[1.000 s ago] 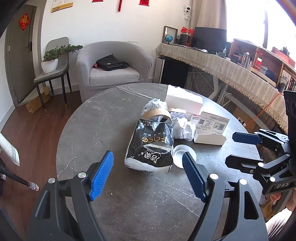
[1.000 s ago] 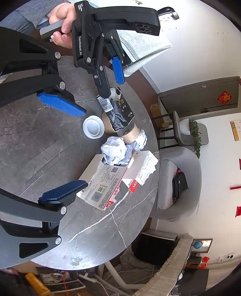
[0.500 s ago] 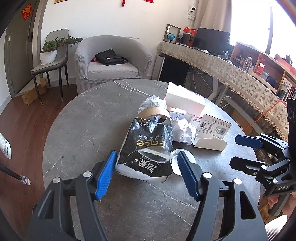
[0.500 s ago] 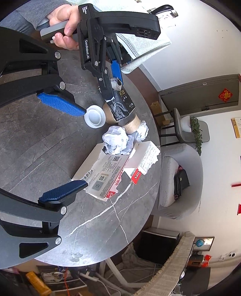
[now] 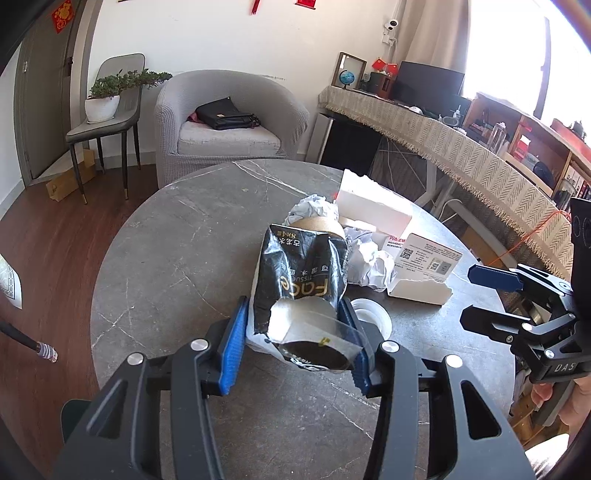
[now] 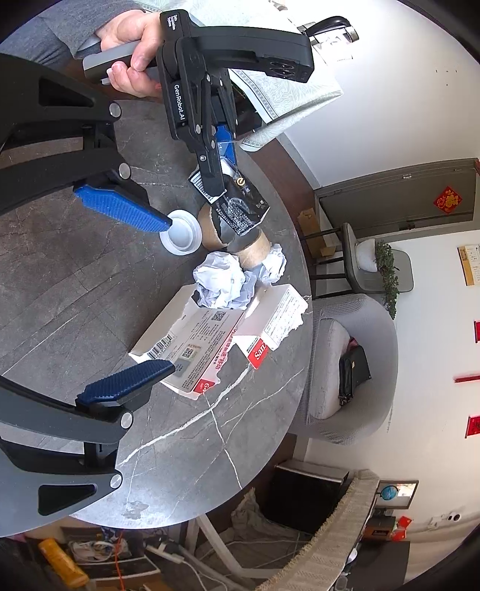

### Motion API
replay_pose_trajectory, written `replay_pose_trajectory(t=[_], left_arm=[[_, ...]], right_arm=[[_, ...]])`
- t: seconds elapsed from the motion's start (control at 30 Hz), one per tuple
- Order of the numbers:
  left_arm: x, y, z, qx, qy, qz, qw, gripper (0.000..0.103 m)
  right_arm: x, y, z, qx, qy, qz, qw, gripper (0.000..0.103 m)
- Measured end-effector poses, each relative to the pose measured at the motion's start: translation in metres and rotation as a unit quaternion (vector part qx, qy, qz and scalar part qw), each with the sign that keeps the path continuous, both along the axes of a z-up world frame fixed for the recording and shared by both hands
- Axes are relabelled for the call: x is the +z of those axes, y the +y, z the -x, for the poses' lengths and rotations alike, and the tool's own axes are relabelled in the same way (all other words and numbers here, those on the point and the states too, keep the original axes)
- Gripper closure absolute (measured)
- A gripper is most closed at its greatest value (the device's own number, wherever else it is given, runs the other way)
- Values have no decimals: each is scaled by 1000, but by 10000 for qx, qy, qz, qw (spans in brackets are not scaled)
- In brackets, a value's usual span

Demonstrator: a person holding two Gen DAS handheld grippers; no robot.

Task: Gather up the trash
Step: 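Hold the black bag in the left tool while the right tool grasps the white lid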

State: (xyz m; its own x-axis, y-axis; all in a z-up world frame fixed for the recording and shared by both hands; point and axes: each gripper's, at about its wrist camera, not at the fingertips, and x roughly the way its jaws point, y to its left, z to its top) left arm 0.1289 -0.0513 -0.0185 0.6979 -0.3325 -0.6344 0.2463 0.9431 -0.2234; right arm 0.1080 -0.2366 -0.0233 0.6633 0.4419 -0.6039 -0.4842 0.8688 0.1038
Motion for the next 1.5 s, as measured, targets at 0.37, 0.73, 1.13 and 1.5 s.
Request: replay_pose_trajectory(t=[0.37,0.73,1.13,1.5], left_arm=[[11,14,14,24,-142,200,9997,53],[20,44,27,149,-188,106,9997,53],[23,82,46,360,-108,-100,9992,52],[1,138,71,828,239,-358,9956,52]], right_arm=[[-15,53,-3,424,206,452,9979,36],[-29,82,-17,248,521,652,9962,51],[-23,97,-16,-171,439,976,9941,63],[11,146,3,472,157,484,9976,63]])
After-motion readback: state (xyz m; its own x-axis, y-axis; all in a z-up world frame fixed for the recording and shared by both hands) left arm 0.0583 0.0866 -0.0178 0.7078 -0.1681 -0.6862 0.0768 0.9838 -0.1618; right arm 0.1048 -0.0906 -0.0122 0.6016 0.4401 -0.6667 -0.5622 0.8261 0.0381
